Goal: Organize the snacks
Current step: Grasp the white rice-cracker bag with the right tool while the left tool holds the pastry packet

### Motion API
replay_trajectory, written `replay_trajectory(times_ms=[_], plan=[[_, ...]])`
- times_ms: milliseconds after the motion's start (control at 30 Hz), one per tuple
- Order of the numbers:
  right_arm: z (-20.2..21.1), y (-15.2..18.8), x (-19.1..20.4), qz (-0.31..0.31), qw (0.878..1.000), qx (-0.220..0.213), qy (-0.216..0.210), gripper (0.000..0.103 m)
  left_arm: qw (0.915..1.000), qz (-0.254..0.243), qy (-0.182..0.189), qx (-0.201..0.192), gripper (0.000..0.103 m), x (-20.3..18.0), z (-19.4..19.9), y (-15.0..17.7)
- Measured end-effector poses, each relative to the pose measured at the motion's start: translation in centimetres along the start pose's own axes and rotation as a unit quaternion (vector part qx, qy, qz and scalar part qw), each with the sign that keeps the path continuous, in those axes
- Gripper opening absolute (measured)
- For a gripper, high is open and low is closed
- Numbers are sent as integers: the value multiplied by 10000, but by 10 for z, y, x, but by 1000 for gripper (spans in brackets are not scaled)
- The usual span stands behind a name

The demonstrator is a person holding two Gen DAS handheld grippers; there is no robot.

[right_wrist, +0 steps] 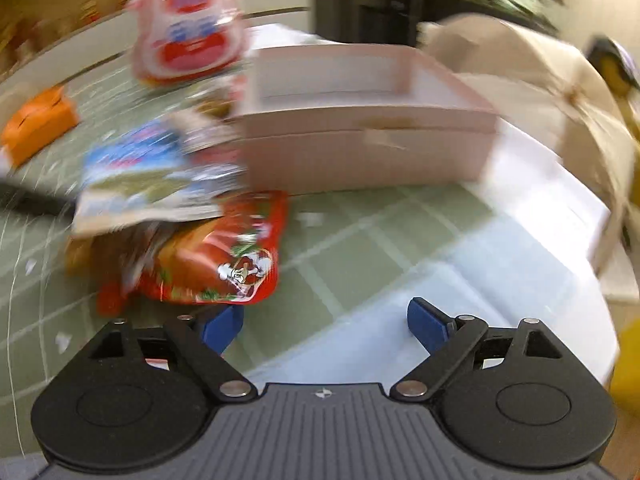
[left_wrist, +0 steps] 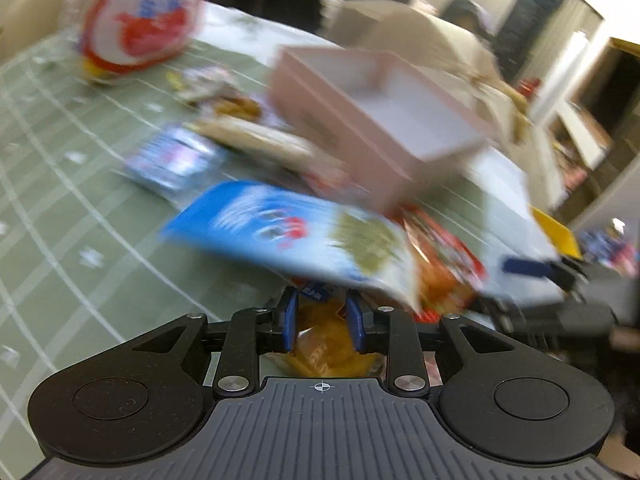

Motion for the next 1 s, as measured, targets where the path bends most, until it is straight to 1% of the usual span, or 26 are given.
replay_trajectory(times_ms=[33, 67, 100, 133, 167, 267, 333, 400, 433, 533, 600, 700, 733, 800, 867, 933, 1000], plan=[[7, 0, -6, -120, 9998, 18, -176, 90, 9999, -51, 127, 73, 30, -7, 1, 4], [11, 3, -10, -148, 9992, 20, -376, 90, 9998, -96, 162, 86, 30, -13, 2, 7], [18, 7, -10, -147, 9983, 27, -560, 90, 9998, -117, 117, 69, 30, -18, 4, 10], [23, 11, -8, -132, 9968, 95, -780, 90, 9999, -95, 11, 51, 30, -22, 6, 14], [26, 14, -4, -114, 9947, 214, -997, 90, 9998, -22, -191, 34, 30, -25, 8, 17], [32, 27, 16, -31, 9878, 541, -1460, 90, 9967, 321, -743, -50, 30, -24, 15, 22], [31, 33, 35, 141, 9848, 665, -1601, 92, 9934, 787, -826, -87, 30, -18, 18, 25], [35, 40, 55, 502, 9844, 574, -1584, 92, 9900, 1211, -725, -91, 30, -12, 20, 29], [36, 42, 63, 673, 9842, 537, -1545, 92, 9888, 1319, -692, -106, 30, -13, 19, 31], [38, 45, 79, 1160, 9840, 380, -1296, 89, 9886, 1251, -818, -162, 30, -22, 15, 31], [40, 45, 69, 1105, 9858, 302, -1224, 86, 9896, 1023, -981, -232, 30, -35, 11, 31], [38, 38, 48, 901, 9915, 190, -915, 85, 9897, 481, -1313, -307, 30, -50, 6, 33], [37, 36, 38, 837, 9934, 106, -780, 85, 9890, 312, -1411, -305, 32, -54, 3, 35], [35, 35, 24, 697, 9953, 15, -673, 85, 9878, 86, -1526, -288, 33, -59, 1, 37], [31, 30, 10, 546, 9965, -37, -637, 86, 9870, 4, -1584, -274, 34, -60, 1, 37], [24, 24, 0, 427, 9981, -110, -435, 86, 9868, 91, -1599, -256, 34, -59, -1, 34], [21, 21, -10, 292, 9992, -163, -219, 86, 9872, 198, -1559, -281, 38, -58, -5, 29]])
Point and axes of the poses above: each gripper's, at about its wrist camera, not at the fingertips, and z roughly against the way its jaws point, x to its left, y to its underside, the point moved 2 cm from there along -z, roughly the way its jaws point, and after that the axes turned 2 degrees about y, right-handed, at the moved point
